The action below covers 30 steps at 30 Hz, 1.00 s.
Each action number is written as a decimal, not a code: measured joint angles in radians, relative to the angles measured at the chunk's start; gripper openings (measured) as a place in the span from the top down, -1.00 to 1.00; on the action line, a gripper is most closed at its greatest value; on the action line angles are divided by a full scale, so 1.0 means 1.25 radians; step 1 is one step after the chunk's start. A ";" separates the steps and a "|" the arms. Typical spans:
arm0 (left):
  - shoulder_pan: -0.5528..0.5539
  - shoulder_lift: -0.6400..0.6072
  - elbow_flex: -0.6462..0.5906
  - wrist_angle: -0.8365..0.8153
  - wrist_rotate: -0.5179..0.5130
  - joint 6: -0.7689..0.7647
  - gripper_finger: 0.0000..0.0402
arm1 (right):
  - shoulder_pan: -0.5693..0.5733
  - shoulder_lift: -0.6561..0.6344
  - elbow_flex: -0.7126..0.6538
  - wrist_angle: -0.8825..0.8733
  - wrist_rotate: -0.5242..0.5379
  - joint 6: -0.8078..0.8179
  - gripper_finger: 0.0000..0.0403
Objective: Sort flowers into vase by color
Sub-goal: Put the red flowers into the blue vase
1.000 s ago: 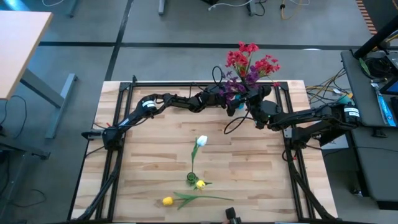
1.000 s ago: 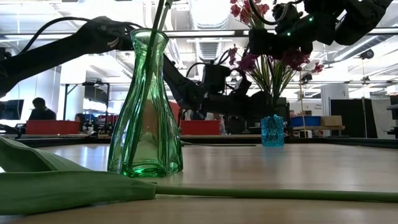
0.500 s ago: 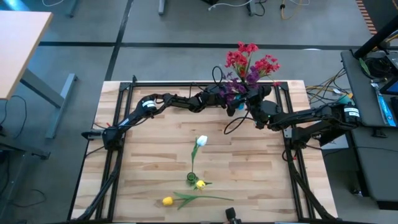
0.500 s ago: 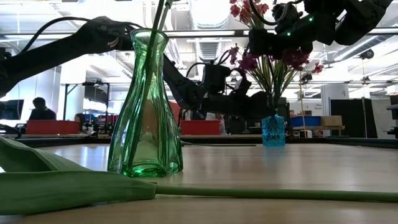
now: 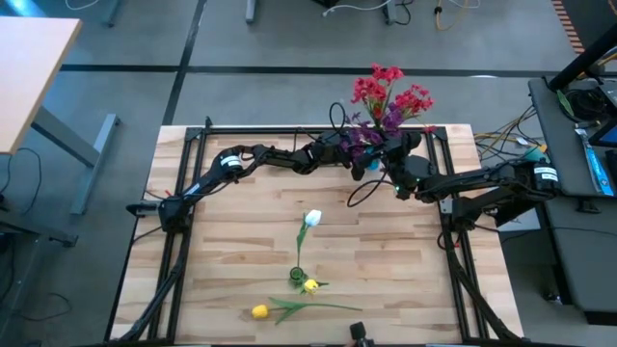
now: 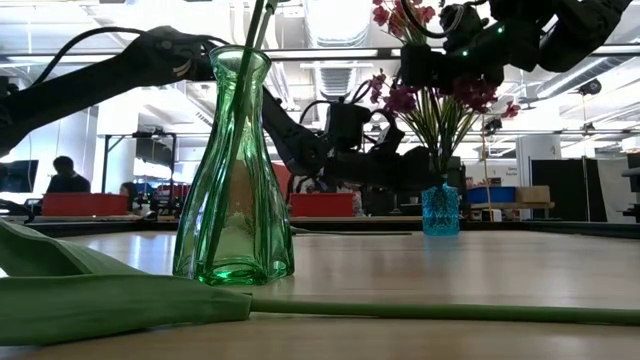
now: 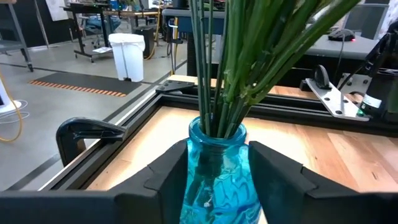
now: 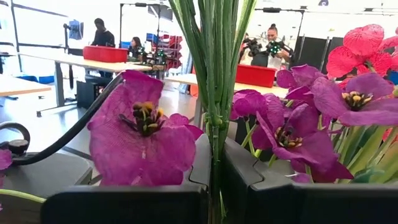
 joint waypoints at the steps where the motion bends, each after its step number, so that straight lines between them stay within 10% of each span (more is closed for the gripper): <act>1: 0.000 0.000 0.000 0.000 0.003 -0.001 0.19 | 0.000 0.000 0.000 0.000 0.001 -0.002 0.94; 10: 0.000 0.000 0.000 0.030 -0.010 -0.024 -0.16 | 0.000 -0.001 0.000 0.000 0.003 -0.025 0.94; 30: -0.011 0.000 0.003 0.058 -0.026 0.006 -0.15 | 0.000 -0.001 0.000 0.000 0.001 -0.043 0.94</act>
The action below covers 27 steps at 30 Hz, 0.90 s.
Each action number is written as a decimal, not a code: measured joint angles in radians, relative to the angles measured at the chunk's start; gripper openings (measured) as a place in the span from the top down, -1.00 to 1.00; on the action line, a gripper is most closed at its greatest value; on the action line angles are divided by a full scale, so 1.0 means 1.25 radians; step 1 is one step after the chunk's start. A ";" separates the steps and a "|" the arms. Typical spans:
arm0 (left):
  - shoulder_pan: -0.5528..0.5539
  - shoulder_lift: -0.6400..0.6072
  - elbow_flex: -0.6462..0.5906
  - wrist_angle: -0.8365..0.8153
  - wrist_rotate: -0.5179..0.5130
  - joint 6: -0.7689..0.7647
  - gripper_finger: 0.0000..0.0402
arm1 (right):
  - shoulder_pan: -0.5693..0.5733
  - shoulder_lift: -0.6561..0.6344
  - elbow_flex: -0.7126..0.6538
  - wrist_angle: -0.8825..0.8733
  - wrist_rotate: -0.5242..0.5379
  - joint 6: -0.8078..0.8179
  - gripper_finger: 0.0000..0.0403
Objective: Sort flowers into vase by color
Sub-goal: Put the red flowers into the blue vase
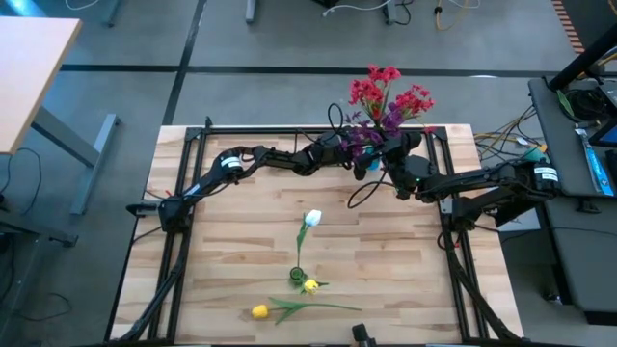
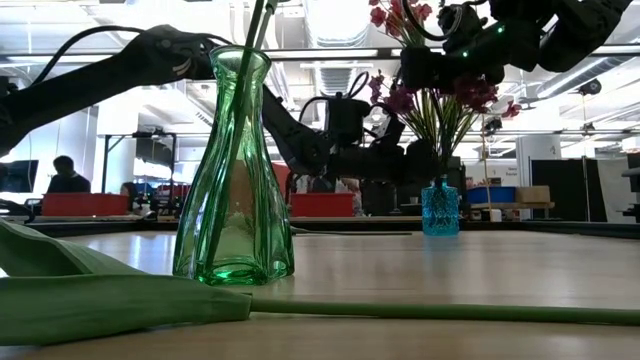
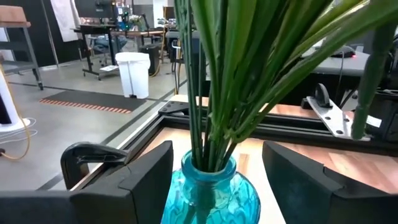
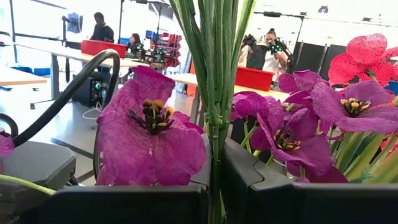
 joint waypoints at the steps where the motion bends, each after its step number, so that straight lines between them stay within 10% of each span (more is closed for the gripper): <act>1: 0.000 0.000 0.000 0.000 0.000 0.000 -0.15 | 0.000 0.000 0.000 0.000 -0.001 0.004 0.94; 19: -0.009 0.079 0.130 -0.065 -0.005 -0.007 -0.13 | 0.005 -0.013 0.000 -0.003 -0.010 -0.001 0.94; 27: -0.009 0.079 0.124 -0.055 -0.015 0.000 0.21 | 0.005 -0.015 0.000 -0.008 -0.020 -0.001 0.94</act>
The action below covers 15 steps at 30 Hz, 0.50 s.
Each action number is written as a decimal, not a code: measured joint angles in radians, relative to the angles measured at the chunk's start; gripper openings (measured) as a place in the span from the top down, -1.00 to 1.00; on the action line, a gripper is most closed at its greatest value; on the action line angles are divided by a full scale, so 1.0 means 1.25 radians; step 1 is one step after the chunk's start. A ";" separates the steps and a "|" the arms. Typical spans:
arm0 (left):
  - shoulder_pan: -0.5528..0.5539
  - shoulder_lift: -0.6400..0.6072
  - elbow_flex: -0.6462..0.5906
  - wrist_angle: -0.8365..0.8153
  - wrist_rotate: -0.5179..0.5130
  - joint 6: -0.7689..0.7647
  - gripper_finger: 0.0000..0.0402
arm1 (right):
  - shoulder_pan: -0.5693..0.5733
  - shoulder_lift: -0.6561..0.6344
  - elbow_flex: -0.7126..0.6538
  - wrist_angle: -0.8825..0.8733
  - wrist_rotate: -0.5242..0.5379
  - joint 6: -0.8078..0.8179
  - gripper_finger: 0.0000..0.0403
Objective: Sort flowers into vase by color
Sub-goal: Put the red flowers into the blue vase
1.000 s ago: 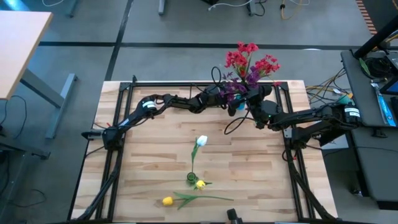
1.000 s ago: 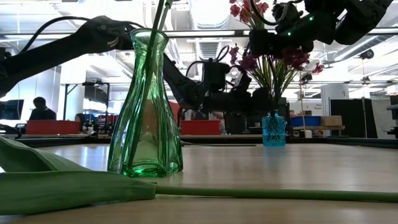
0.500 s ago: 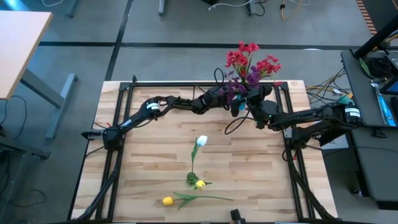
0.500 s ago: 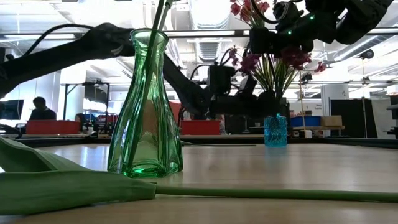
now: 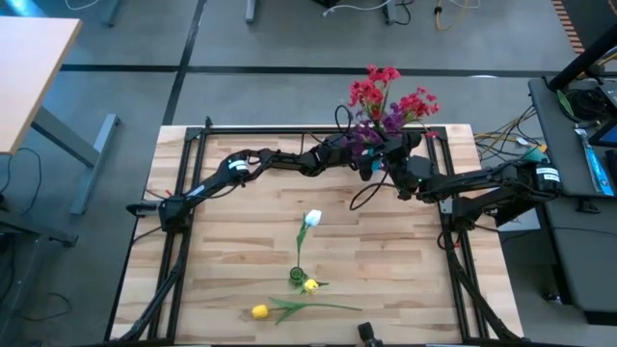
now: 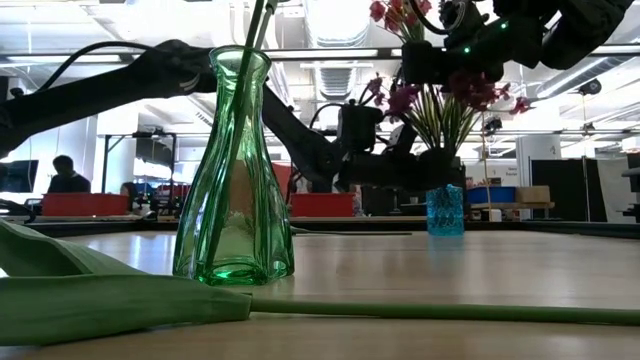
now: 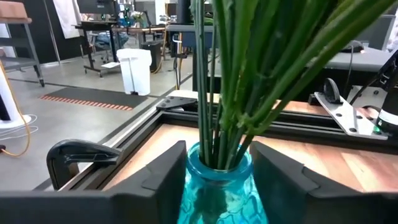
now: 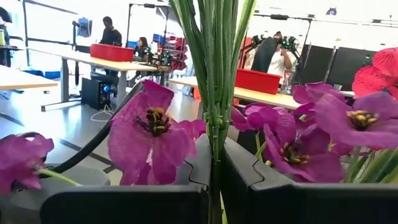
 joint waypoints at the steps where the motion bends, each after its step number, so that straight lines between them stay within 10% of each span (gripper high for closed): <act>1: 0.000 0.000 0.000 0.002 -0.001 0.000 0.27 | 0.000 0.000 0.000 0.000 0.000 0.001 0.94; 15: 0.000 0.000 0.000 -0.002 -0.003 0.003 0.36 | -0.033 -0.007 0.000 0.003 0.049 0.057 0.94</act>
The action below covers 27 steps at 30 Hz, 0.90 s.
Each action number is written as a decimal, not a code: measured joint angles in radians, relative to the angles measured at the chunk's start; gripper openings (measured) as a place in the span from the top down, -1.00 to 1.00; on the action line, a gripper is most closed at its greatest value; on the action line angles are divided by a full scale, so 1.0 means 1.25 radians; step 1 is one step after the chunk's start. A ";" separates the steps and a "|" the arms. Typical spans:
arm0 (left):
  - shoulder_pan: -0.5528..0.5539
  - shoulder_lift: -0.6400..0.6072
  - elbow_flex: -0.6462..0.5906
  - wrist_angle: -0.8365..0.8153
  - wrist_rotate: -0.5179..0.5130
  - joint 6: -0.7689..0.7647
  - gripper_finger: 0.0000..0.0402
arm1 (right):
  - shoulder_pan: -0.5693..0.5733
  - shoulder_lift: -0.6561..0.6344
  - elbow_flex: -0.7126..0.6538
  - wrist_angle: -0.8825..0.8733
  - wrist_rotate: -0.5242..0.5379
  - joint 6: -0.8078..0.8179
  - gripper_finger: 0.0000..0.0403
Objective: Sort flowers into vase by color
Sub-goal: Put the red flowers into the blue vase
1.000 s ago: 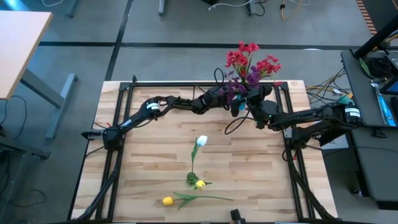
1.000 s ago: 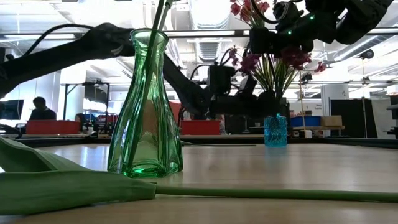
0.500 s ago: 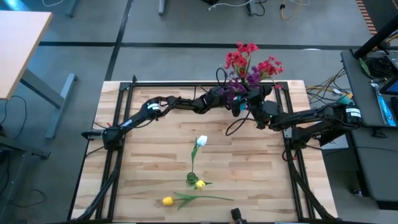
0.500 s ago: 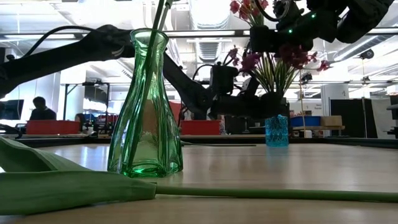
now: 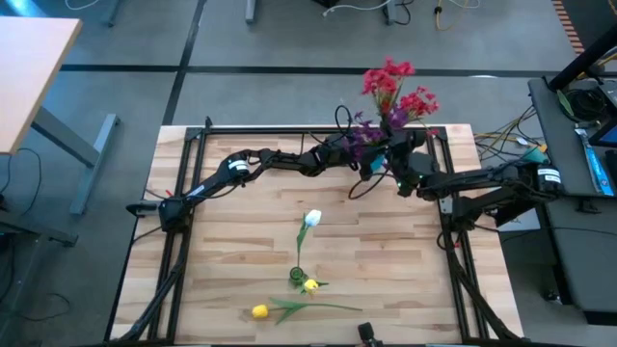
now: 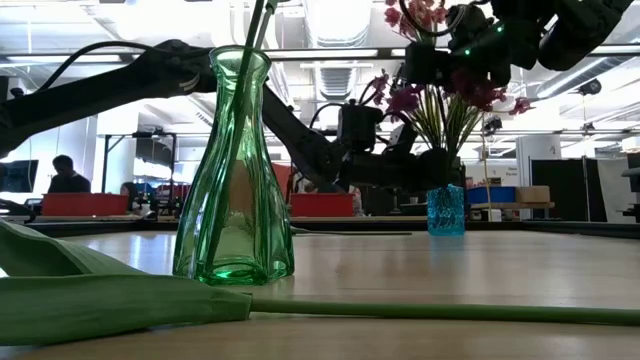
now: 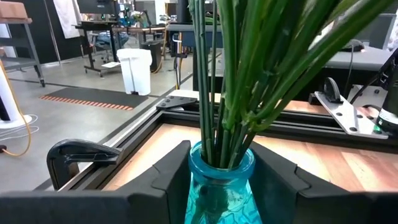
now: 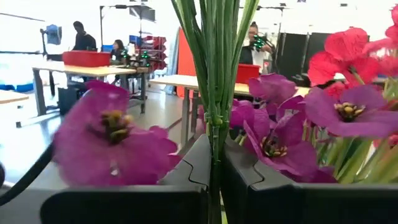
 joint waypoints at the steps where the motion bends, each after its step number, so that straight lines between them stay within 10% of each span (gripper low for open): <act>1: 0.000 0.000 0.000 0.000 0.000 0.001 0.37 | -0.007 0.000 0.000 -0.001 0.000 0.012 0.94; 27: 0.001 0.000 0.000 -0.009 0.013 0.013 0.41 | -0.154 0.009 -0.022 -0.012 -0.128 0.085 0.94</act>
